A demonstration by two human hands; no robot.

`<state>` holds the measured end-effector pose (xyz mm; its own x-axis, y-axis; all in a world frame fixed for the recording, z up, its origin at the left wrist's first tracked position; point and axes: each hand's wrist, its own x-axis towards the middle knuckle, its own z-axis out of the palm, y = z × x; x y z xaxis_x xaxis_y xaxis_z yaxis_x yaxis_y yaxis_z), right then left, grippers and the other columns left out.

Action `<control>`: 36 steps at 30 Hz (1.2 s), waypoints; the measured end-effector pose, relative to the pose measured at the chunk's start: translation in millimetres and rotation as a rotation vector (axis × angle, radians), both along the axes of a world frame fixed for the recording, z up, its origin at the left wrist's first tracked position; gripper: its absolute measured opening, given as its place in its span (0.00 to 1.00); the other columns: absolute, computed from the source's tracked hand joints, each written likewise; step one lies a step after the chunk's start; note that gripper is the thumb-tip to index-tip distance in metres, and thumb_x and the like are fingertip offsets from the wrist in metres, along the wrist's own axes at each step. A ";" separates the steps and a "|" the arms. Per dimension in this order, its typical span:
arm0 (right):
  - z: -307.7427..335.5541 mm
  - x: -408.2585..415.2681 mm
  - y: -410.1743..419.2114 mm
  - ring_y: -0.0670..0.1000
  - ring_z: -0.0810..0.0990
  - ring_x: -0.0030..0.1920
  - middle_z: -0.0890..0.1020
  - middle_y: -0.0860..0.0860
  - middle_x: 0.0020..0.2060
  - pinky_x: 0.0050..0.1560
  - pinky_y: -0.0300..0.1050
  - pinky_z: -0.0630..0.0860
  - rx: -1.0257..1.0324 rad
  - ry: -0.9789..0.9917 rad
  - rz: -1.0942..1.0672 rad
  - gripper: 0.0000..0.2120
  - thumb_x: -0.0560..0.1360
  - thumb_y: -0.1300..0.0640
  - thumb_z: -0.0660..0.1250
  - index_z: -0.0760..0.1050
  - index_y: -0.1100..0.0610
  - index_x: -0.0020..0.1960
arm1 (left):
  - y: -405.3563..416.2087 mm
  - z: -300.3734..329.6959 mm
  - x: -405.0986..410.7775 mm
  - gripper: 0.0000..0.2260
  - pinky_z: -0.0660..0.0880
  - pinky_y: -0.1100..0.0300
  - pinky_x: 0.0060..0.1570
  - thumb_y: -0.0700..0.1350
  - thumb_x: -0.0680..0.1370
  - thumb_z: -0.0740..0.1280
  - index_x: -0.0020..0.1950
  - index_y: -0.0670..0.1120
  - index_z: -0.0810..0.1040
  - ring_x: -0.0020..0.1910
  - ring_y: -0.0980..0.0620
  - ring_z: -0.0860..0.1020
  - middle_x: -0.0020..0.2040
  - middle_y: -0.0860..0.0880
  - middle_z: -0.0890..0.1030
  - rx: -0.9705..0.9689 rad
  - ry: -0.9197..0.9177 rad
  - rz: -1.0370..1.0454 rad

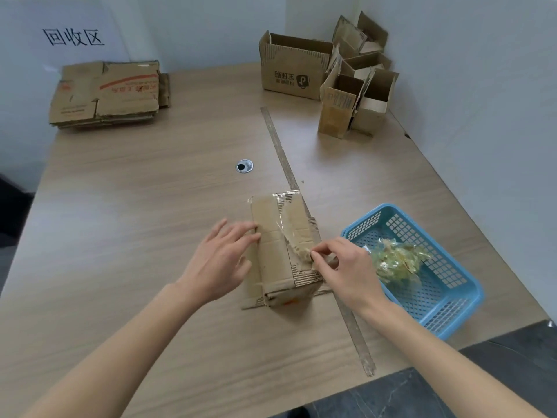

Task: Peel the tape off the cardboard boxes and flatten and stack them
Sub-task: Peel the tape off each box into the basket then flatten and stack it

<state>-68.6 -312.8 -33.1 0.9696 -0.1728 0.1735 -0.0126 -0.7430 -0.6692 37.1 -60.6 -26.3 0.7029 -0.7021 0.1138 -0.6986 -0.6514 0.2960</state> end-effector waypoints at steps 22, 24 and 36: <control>34.5 67.9 -48.5 0.45 0.81 0.36 0.85 0.48 0.38 0.44 0.47 0.82 -0.120 -0.019 -0.105 0.02 0.77 0.59 0.73 0.85 0.56 0.47 | -39.0 -16.8 -21.3 0.55 0.67 0.51 0.73 0.67 0.65 0.78 0.81 0.64 0.45 0.78 0.57 0.63 0.80 0.62 0.59 -0.152 0.667 0.205; 47.4 90.1 -54.8 0.47 0.81 0.38 0.84 0.48 0.41 0.44 0.48 0.81 -0.170 -0.072 -0.123 0.02 0.76 0.57 0.75 0.86 0.55 0.46 | -35.5 -15.2 -18.8 0.55 0.65 0.52 0.74 0.65 0.65 0.80 0.81 0.65 0.47 0.77 0.58 0.62 0.80 0.63 0.59 -0.148 0.704 0.166; 14.6 25.2 -4.8 0.47 0.82 0.52 0.83 0.49 0.54 0.55 0.39 0.77 -0.063 -0.025 0.264 0.09 0.77 0.65 0.71 0.86 0.59 0.55 | -32.7 8.5 3.5 0.55 0.72 0.49 0.66 0.60 0.64 0.82 0.79 0.70 0.47 0.73 0.49 0.71 0.76 0.55 0.70 0.216 0.636 0.045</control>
<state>-43.4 -317.5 -18.5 0.9748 0.0969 0.2008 0.2030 -0.7587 -0.6191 40.6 -93.3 -17.9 0.6160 -0.6311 -0.4714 -0.4021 -0.7665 0.5007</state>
